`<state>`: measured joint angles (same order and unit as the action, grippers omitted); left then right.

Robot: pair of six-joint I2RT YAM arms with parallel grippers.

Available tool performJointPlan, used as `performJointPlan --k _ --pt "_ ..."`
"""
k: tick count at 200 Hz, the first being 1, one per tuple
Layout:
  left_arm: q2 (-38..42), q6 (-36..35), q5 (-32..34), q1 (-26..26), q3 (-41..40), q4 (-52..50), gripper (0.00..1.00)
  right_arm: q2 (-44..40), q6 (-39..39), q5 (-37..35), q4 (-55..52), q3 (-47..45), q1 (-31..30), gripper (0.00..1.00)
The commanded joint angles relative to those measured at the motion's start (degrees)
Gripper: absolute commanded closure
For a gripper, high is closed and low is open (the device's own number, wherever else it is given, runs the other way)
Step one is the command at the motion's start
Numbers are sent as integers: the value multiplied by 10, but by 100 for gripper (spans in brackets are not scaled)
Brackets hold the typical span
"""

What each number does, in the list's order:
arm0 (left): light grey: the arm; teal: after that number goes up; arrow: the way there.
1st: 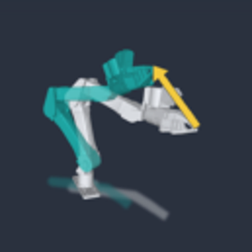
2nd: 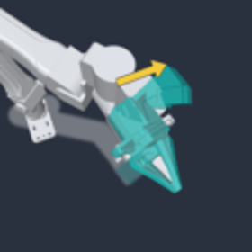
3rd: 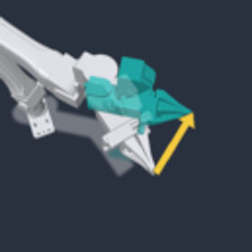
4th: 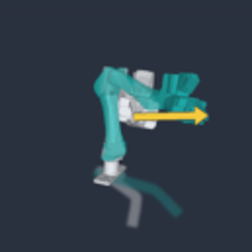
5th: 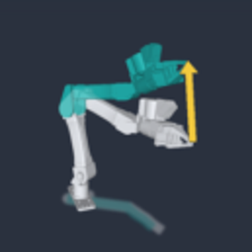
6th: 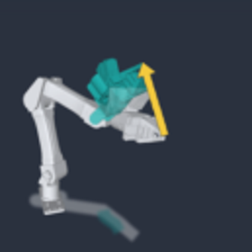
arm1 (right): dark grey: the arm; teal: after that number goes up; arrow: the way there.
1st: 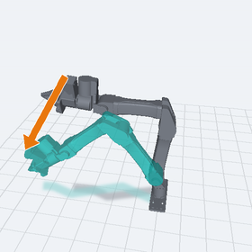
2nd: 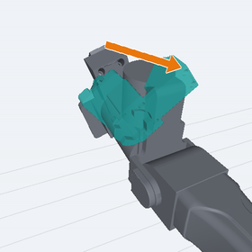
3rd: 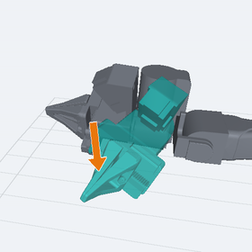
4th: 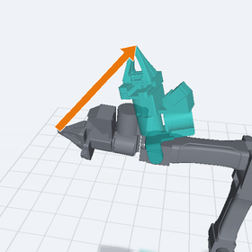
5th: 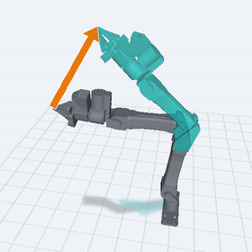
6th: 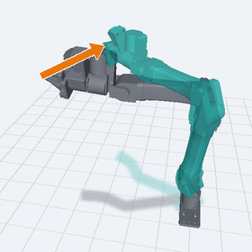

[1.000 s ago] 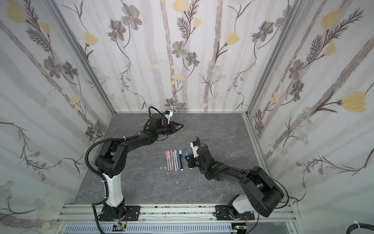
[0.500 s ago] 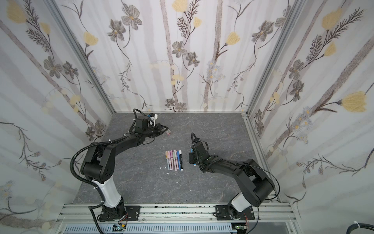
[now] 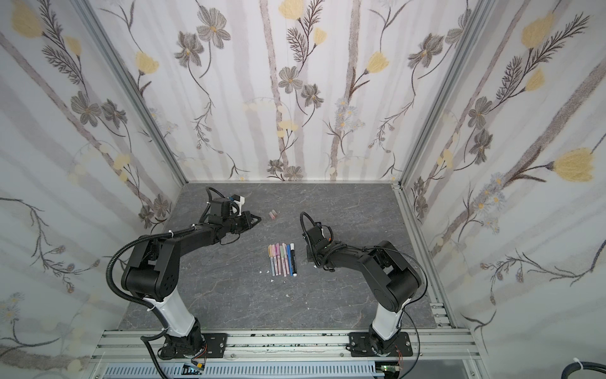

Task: Remove pen caps from pens
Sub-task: Place the pen at the center of the table.

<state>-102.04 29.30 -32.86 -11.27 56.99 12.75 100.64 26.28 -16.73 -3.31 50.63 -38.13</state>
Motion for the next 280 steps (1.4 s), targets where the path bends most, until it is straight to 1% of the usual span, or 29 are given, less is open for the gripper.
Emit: performJointPlan --k 1,18,45,76,166,201,246,252,280 --pt "-1 -6 -5 1 -2 21 100 3 -4 -27 -19 6 -1 89" --pt "-5 -3 -8 1 -1 26 100 3 -5 -33 -23 8 -1 84" --pt "-12 0 -11 1 -2 32 100 1 -12 -45 -29 14 -2 79" --pt "-16 3 -13 1 -4 38 100 1 -22 -61 -39 21 -1 76" --pt "-30 9 -18 1 -9 52 100 -15 -38 -100 -59 24 -2 76" --pt "-50 15 -23 0 0 61 100 -32 -51 -86 -46 22 -2 76" --pt "-100 29 -27 -5 32 77 100 -89 -51 -46 -19 4 -3 73" --pt "-107 31 -27 -6 36 79 100 -111 -51 -44 -19 2 -3 72" --pt "-141 40 -22 -11 63 87 100 -132 -51 -27 -21 -3 -3 72"
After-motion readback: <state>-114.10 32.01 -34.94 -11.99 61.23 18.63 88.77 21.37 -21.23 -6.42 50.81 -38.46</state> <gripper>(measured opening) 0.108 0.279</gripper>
